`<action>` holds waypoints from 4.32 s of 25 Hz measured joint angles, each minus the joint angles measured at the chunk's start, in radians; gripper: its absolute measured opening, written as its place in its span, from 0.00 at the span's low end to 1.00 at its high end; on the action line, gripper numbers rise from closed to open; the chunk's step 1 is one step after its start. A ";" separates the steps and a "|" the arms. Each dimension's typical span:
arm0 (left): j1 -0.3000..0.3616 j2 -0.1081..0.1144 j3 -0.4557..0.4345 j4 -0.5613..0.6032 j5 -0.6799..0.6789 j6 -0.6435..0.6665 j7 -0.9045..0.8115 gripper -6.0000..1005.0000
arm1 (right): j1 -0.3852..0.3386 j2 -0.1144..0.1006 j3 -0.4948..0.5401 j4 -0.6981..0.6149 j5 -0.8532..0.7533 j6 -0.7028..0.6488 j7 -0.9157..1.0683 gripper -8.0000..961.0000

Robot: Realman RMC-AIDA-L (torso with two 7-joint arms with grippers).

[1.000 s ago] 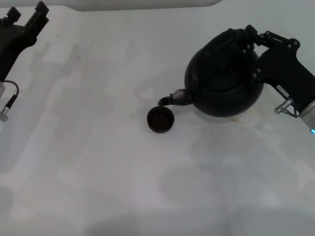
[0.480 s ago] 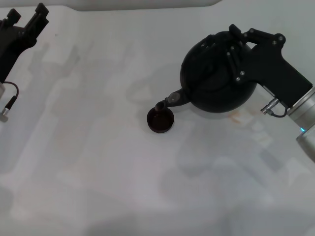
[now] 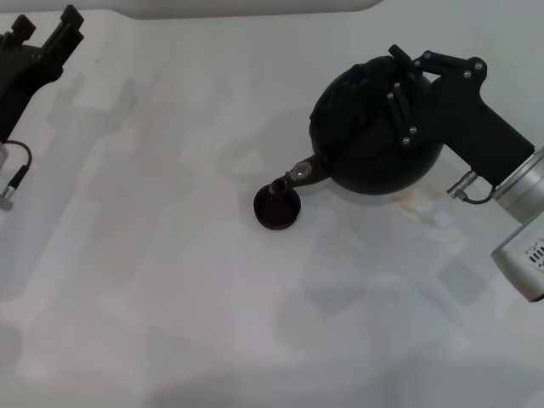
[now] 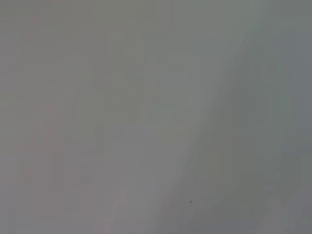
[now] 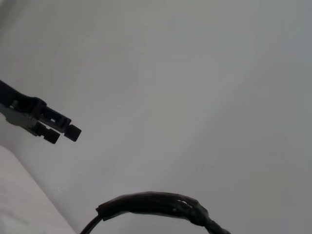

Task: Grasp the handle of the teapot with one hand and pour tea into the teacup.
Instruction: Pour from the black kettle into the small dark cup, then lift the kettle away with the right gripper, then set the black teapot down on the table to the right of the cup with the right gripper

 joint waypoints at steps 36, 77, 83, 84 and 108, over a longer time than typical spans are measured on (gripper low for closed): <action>-0.014 -0.002 -0.001 -0.015 0.000 0.004 -0.017 0.88 | 0.019 -0.003 0.007 0.021 0.001 0.020 -0.127 0.12; -0.019 0.002 0.000 -0.025 0.001 0.006 -0.015 0.88 | -0.069 -0.007 0.159 0.268 0.018 -0.117 0.674 0.17; -0.023 0.006 0.000 -0.024 0.001 0.008 -0.014 0.88 | -0.055 -0.005 0.118 0.244 0.015 -0.102 0.661 0.19; -0.021 0.006 0.000 -0.023 0.001 0.008 -0.014 0.88 | -0.054 -0.005 0.112 0.237 0.015 -0.097 0.661 0.20; -0.015 0.003 -0.009 -0.026 0.001 0.013 -0.014 0.88 | -0.055 -0.002 0.092 0.177 0.019 -0.004 0.673 0.28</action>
